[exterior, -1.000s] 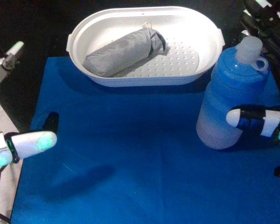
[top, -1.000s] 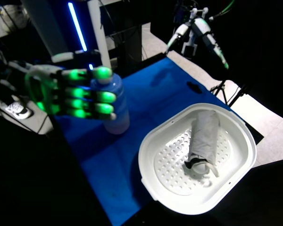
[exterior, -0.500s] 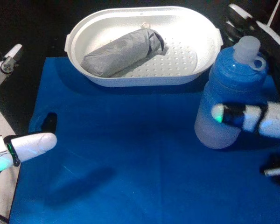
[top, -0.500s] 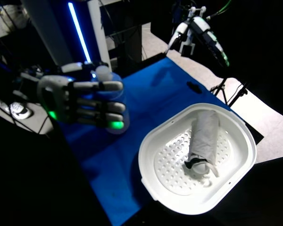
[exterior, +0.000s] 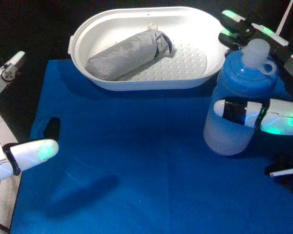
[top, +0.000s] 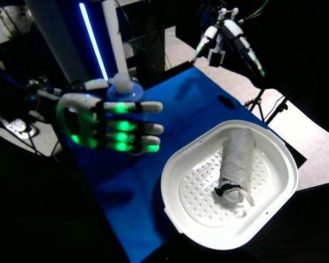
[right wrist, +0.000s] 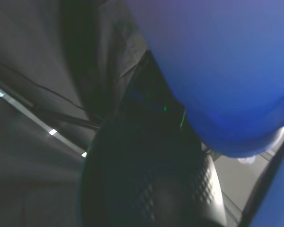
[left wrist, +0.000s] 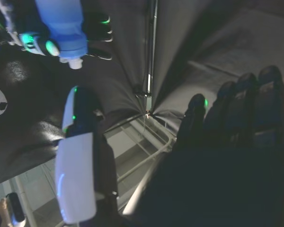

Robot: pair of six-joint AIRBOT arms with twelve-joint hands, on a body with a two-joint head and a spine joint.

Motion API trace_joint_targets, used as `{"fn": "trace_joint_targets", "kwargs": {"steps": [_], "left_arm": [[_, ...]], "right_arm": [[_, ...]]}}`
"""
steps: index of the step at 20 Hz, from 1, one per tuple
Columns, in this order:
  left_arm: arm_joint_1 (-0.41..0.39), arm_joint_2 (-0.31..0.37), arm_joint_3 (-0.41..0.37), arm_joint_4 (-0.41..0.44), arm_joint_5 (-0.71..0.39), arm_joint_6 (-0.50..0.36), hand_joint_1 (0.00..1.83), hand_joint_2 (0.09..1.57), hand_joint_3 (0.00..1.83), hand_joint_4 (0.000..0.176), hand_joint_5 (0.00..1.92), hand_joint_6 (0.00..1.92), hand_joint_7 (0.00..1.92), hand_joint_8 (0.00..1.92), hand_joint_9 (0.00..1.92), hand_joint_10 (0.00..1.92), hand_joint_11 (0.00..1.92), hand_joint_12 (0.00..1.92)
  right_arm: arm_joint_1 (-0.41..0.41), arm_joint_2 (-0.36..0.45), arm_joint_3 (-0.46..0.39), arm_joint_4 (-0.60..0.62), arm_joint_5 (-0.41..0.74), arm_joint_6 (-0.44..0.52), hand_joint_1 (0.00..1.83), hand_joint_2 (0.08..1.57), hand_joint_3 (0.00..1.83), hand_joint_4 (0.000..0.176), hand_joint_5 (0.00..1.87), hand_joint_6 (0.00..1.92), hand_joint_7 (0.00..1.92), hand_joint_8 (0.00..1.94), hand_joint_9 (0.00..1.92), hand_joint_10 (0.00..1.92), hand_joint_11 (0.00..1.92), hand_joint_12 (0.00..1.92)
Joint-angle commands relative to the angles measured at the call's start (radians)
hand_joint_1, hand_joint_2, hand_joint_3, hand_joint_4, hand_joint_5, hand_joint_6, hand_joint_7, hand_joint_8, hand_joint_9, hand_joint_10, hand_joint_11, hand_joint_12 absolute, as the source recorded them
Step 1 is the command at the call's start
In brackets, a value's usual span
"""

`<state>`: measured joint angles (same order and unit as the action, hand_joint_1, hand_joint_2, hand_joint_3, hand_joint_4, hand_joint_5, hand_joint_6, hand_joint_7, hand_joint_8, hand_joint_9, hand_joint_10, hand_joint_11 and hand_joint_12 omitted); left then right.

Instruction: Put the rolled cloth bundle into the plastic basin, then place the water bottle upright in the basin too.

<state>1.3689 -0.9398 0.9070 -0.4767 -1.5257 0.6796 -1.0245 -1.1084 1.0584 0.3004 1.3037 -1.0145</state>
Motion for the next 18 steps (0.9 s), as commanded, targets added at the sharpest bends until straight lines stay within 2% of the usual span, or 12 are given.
{"fn": "trace_joint_targets", "kwargs": {"steps": [1, 4, 5, 6, 7, 10, 12, 13, 14, 15, 16, 18], "left_arm": [[-0.003, -0.006, 0.002, 0.014, -0.127, -0.014, 0.61, 0.83, 0.00, 0.176, 0.07, 0.00, 0.04, 0.01, 0.03, 0.01, 0.02, 0.01], [-0.001, -0.008, 0.001, 0.013, -0.127, -0.017, 0.61, 0.83, 0.00, 0.176, 0.07, 0.00, 0.04, 0.00, 0.04, 0.01, 0.03, 0.01], [0.001, -0.011, 0.001, 0.012, -0.127, -0.020, 0.61, 0.83, 0.00, 0.176, 0.08, 0.01, 0.04, 0.00, 0.05, 0.01, 0.03, 0.01], [0.003, -0.013, 0.001, 0.010, -0.127, -0.023, 0.63, 0.84, 0.00, 0.176, 0.08, 0.00, 0.03, 0.00, 0.05, 0.01, 0.02, 0.01], [0.006, -0.016, 0.001, 0.008, -0.127, -0.027, 0.63, 0.85, 0.01, 0.176, 0.08, 0.00, 0.02, 0.00, 0.05, 0.01, 0.03, 0.01], [0.007, -0.017, 0.001, 0.005, -0.127, -0.029, 0.65, 0.86, 0.01, 0.176, 0.08, 0.00, 0.00, 0.00, 0.04, 0.00, 0.03, 0.01], [0.007, -0.017, 0.002, 0.005, -0.127, -0.029, 0.65, 0.86, 0.00, 0.176, 0.08, 0.00, 0.01, 0.00, 0.04, 0.00, 0.02, 0.01], [0.007, -0.017, 0.002, 0.005, -0.127, -0.029, 0.64, 0.86, 0.00, 0.176, 0.07, 0.00, 0.01, 0.00, 0.06, 0.01, 0.03, 0.01], [0.007, -0.017, 0.002, 0.005, -0.127, -0.029, 0.63, 0.86, 0.00, 0.176, 0.08, 0.00, 0.02, 0.01, 0.06, 0.01, 0.04, 0.02], [0.007, -0.017, 0.002, 0.005, -0.127, -0.029, 0.63, 0.86, 0.00, 0.176, 0.07, 0.00, 0.02, 0.00, 0.07, 0.01, 0.05, 0.02], [0.008, -0.017, 0.001, 0.005, -0.128, -0.030, 0.63, 0.86, 0.00, 0.176, 0.07, 0.00, 0.02, 0.00, 0.06, 0.00, 0.04, 0.02], [0.009, -0.017, 0.002, 0.005, -0.127, -0.030, 0.64, 0.87, 0.00, 0.176, 0.06, 0.00, 0.00, 0.00, 0.05, 0.00, 0.04, 0.02]], "right_arm": [[0.013, 0.000, 0.001, -0.024, 0.094, 0.008, 1.16, 1.09, 0.00, 0.000, 0.70, 0.02, 0.67, 0.02, 0.71, 0.05, 0.49, 0.84], [0.013, 0.007, 0.000, -0.024, 0.094, 0.012, 1.17, 1.15, 0.00, 0.000, 0.76, 0.00, 0.78, 0.02, 0.76, 0.25, 0.49, 1.13], [0.013, 0.012, 0.000, -0.025, 0.094, 0.015, 1.18, 1.26, 0.00, 0.000, 0.69, 1.18, 0.76, 1.49, 0.68, 0.80, 0.51, 1.34], [0.013, 0.015, 0.000, -0.026, 0.094, 0.015, 1.21, 1.24, 0.00, 0.000, 0.72, 1.14, 0.81, 1.49, 0.80, 1.17, 0.79, 1.51], [0.013, 0.018, 0.000, -0.029, 0.094, 0.015, 1.23, 1.20, 0.00, 0.000, 0.78, 1.05, 0.87, 1.42, 0.96, 1.34, 0.99, 1.62], [0.013, 0.028, 0.001, -0.038, 0.094, 0.015, 1.25, 1.15, 0.00, 0.000, 0.87, 0.92, 0.98, 1.25, 1.19, 1.41, 1.16, 1.70], [0.013, 0.031, 0.001, -0.044, 0.094, 0.015, 1.17, 1.15, 0.00, 0.000, 0.89, 1.09, 1.13, 1.01, 1.34, 1.36, 1.23, 1.67], [0.014, 0.034, 0.002, -0.048, 0.094, 0.015, 1.26, 1.14, 0.00, 0.000, 0.80, 1.11, 1.06, 1.09, 1.35, 1.32, 1.29, 1.63], [0.048, 0.055, 0.005, -0.058, 0.094, 0.015, 1.25, 1.16, 0.01, 0.000, 0.76, 1.20, 1.00, 1.19, 1.34, 1.44, 1.34, 1.70], [0.063, 0.057, 0.010, -0.070, 0.094, 0.015, 1.15, 1.19, 0.01, 0.000, 0.79, 1.28, 0.91, 1.38, 1.16, 1.57, 1.22, 1.74], [0.074, 0.058, 0.014, -0.075, 0.094, 0.014, 1.35, 1.15, 0.00, 0.000, 0.62, 1.54, 0.87, 1.31, 0.92, 1.62, 0.98, 1.74], [0.110, 0.072, 0.019, -0.099, 0.094, 0.014, 1.36, 1.15, 0.00, 0.000, 0.61, 1.63, 0.88, 1.24, 0.85, 1.49, 0.83, 1.64]]}}
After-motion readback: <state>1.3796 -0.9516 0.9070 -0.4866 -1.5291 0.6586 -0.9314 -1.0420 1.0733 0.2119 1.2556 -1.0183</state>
